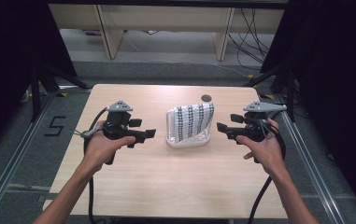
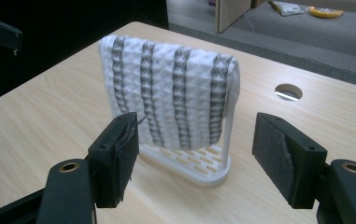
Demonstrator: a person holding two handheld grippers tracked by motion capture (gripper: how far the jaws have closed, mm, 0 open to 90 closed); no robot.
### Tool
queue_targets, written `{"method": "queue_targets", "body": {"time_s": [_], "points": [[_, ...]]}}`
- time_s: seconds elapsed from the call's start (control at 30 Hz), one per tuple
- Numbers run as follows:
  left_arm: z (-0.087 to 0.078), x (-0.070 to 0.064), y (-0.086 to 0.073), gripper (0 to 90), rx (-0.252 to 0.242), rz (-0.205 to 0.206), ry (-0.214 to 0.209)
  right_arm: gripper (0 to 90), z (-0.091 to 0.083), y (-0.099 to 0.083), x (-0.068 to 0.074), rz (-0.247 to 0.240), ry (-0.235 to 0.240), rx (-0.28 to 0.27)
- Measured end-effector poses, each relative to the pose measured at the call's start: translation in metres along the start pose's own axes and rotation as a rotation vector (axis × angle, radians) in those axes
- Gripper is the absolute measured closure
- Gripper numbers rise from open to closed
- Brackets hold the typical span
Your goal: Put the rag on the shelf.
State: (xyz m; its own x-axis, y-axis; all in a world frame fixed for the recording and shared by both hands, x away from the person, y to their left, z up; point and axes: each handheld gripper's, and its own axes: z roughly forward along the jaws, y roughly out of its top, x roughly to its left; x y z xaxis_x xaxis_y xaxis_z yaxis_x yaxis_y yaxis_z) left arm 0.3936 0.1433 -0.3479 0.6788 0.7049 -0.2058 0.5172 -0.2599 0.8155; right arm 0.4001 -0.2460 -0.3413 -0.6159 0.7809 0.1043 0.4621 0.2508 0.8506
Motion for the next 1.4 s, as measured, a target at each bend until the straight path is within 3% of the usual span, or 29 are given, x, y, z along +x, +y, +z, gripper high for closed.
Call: {"method": "queue_targets", "body": {"time_s": [0.1, 0.17, 0.23, 0.37, 0.4, 0.7, 0.73, 0.93, 0.97, 1.0, 1.03, 1.17, 1.23, 1.3, 1.33, 1.4], "points": [[-0.003, -0.002, -0.008, 29.0, -0.010, -0.003, -0.009, 32.1, -0.004, -0.007, 0.004, 0.022, 0.005, 0.006], [-0.004, -0.003, -0.013, 29.0, -0.011, -0.002, -0.023, 31.7, -0.006, -0.011, 0.005, -0.007, -0.008, 0.010], [-0.005, -0.005, -0.019, 29.0, -0.014, -0.003, -0.020, 31.7, -0.007, -0.016, 0.009, 0.015, 0.001, 0.009], [-0.006, -0.006, -0.031, 29.0, -0.004, 0.009, -0.019, 31.7, -0.008, -0.024, 0.014, 0.005, 0.007, 0.017], [-0.006, -0.007, -0.034, 29.0, -0.007, 0.005, -0.014, 31.7, -0.008, -0.029, 0.016, -0.016, 0.007, 0.014], [-0.005, -0.012, -0.053, 29.0, -0.001, 0.014, -0.007, 31.7, -0.006, -0.045, 0.023, -0.006, 0.021, 0.023], [-0.004, -0.012, -0.057, 29.0, 0.000, 0.018, -0.011, 31.7, -0.005, -0.048, 0.023, -0.024, 0.013, 0.021], [-0.003, -0.016, -0.067, 29.0, 0.010, 0.023, -0.004, 31.7, -0.003, -0.056, 0.027, 0.001, 0.026, 0.040], [-0.003, -0.015, -0.068, 29.0, 0.026, 0.037, -0.004, 31.7, -0.002, -0.058, 0.026, -0.018, 0.022, 0.037], [-0.002, -0.016, -0.070, 29.0, 0.015, 0.027, -0.008, 31.7, -0.001, -0.059, 0.029, 0.005, 0.032, 0.030], [-0.002, -0.017, -0.072, 29.0, 0.017, 0.031, -0.005, 31.7, -0.001, -0.061, 0.027, -0.018, 0.032, 0.043], [-0.001, -0.017, -0.077, 28.9, 0.020, 0.033, -0.019, 31.7, -0.001, -0.067, 0.031, 0.014, 0.034, 0.057], [-0.002, -0.017, -0.080, 28.3, 0.018, 0.035, -0.015, 31.3, 0.000, -0.070, 0.030, -0.005, 0.034, 0.053], [-0.003, -0.016, -0.083, 26.5, 0.027, 0.045, -0.014, 29.8, 0.000, -0.072, 0.031, -0.022, 0.031, 0.055], [-0.002, -0.017, -0.085, 26.5, 0.023, 0.041, -0.007, 28.2, 0.000, -0.074, 0.033, 0.002, 0.035, 0.061], [-0.002, -0.017, -0.088, 24.2, 0.021, 0.036, -0.016, 25.2, 0.000, -0.076, 0.035, 0.005, 0.036, 0.057]]}}
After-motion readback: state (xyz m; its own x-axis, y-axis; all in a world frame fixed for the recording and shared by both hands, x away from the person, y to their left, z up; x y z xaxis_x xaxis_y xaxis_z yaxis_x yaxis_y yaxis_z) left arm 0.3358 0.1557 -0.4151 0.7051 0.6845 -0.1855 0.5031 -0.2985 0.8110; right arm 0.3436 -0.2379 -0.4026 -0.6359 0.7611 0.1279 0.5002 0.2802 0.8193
